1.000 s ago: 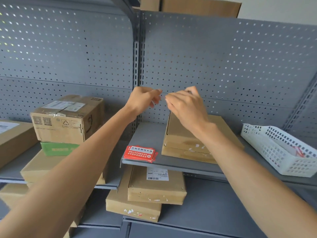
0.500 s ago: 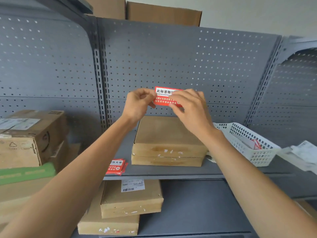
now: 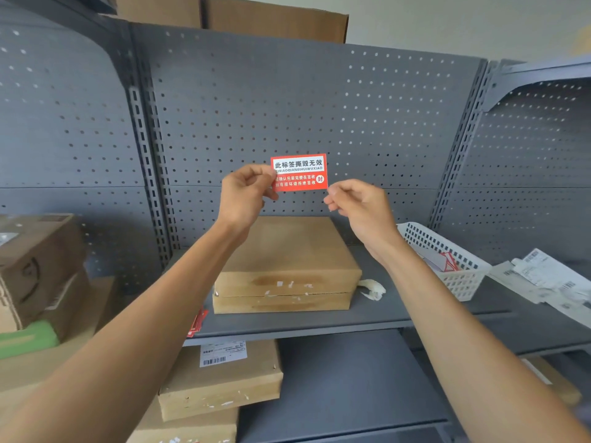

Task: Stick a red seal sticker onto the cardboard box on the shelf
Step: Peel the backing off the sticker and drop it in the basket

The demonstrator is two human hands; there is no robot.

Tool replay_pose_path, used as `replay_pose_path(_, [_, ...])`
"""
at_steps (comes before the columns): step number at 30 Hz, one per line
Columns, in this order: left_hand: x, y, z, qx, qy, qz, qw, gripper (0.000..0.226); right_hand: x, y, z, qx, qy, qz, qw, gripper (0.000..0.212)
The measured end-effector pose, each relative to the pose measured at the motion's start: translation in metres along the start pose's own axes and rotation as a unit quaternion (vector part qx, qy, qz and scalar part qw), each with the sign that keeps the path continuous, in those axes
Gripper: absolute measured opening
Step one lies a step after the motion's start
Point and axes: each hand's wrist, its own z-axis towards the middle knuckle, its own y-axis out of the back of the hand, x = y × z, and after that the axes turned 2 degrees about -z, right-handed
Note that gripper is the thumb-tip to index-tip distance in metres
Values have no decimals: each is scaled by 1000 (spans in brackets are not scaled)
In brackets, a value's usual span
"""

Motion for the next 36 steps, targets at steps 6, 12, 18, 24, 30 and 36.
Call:
replay_pose_path(6, [2,1,1,-6,6,3,1000,14,4,-3,0,2,-3,16,1000,10])
replay_pose_path(12, [2,3,1,-5,14,-2,1000,14,5,-7,3,5,-13,12,1000,9])
replay_pose_path(18, [1,4,2,7,23,2,1000,13,4,-7,1,26,-13,7,1000,13])
replay_pose_path(24, [-4,-1,-1,17,45,-1,999,26,4,-8,-1,17,-39,52,998,12])
replay_pose_path(30, [-13,-12,-16,-97,-179,154,967,17,3,-9,0,-38,-62,107,992,9])
replay_pose_path(36, [-17,-35,-30,2,-217,183,959,11,10,-15,-7,-29,1,81,996,15])
